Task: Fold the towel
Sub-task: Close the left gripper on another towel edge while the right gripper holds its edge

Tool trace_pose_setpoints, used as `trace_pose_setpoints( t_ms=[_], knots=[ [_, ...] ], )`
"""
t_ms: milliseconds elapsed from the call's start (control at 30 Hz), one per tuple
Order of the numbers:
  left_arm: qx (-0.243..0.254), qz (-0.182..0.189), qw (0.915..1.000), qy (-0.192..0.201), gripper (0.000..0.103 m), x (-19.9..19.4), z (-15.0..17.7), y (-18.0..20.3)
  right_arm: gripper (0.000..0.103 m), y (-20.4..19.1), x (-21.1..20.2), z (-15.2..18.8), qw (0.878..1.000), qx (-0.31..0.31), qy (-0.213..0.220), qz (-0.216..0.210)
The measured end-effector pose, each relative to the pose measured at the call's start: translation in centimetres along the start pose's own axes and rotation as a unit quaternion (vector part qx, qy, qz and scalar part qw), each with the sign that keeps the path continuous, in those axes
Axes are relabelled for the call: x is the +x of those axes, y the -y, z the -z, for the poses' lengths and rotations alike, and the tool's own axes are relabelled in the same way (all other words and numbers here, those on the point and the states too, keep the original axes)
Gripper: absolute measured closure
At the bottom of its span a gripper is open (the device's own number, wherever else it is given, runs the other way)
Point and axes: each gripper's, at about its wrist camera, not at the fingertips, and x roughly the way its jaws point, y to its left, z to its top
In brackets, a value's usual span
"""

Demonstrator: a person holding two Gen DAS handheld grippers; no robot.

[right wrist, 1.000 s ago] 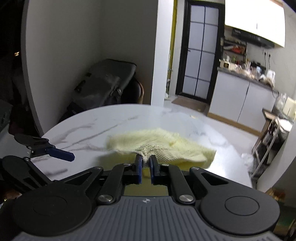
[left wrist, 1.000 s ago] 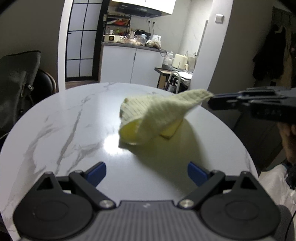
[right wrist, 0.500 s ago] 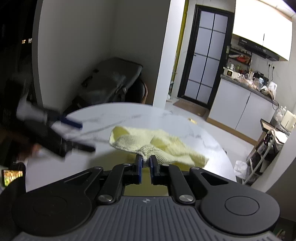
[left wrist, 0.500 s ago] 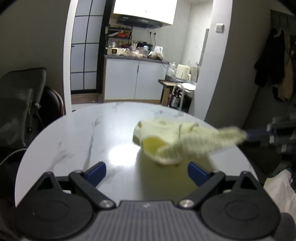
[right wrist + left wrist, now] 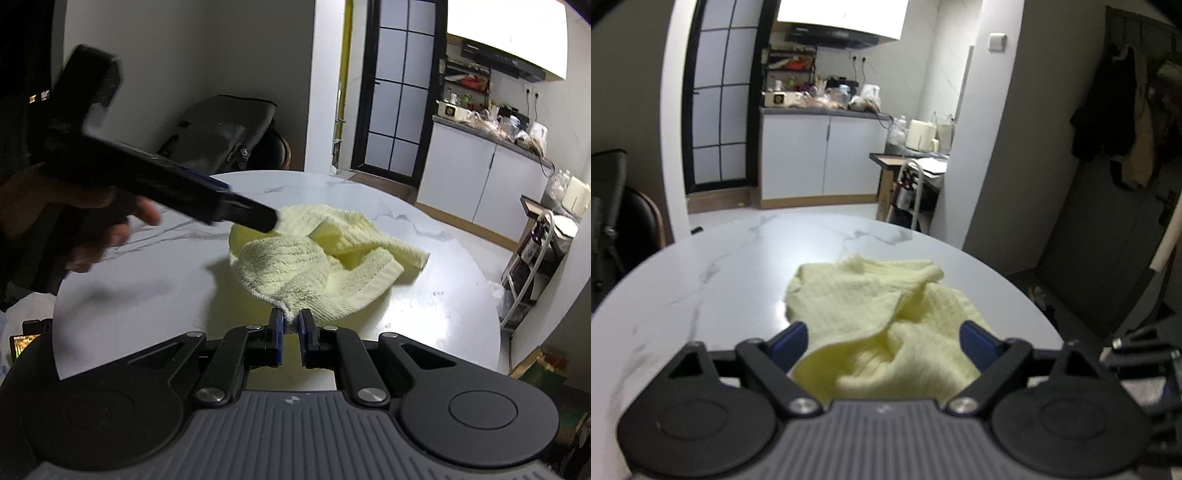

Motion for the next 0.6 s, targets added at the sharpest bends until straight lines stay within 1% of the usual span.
trace_pose_setpoints(
  t_ms=[67,167,267,333,367,433,467,533,600],
  knots=[
    [0.011,-0.002,0.9999,0.005,0.019,0.9,-0.1,0.3,0.093,0.0,0.2,0.2,1.000,0.004,-0.001,-0.005],
    [0.027,-0.016,0.9994,0.013,0.025,1.9,-0.3,0.7,0.093,0.0,0.6,0.3,1.000,0.011,0.000,-0.011],
    [0.030,-0.019,0.9994,0.005,0.032,2.7,-0.6,0.7,0.093,0.2,0.8,0.4,1.000,0.016,0.001,-0.012],
    [0.036,-0.023,0.9991,0.000,0.040,3.3,-0.7,0.8,0.093,0.4,0.8,0.5,1.000,0.020,0.003,-0.013],
    [0.039,-0.025,0.9989,-0.003,0.042,3.6,-0.8,0.9,0.093,0.5,0.9,0.5,1.000,0.023,0.005,-0.013],
    [0.043,-0.027,0.9987,-0.011,0.050,4.2,-1.0,1.0,0.093,0.6,0.9,0.6,0.999,0.028,0.008,-0.015],
    [0.044,-0.027,0.9986,-0.014,0.052,4.4,-1.0,1.1,0.093,0.6,1.0,0.6,0.999,0.029,0.009,-0.017],
    [0.052,-0.040,0.9977,-0.018,0.060,4.9,-1.0,1.5,0.093,0.6,1.0,0.6,0.999,0.031,0.010,-0.022],
    [0.051,-0.049,0.9973,-0.023,0.064,5.1,-0.8,1.7,0.093,0.7,1.0,0.7,0.999,0.035,0.011,-0.027]
  ],
)
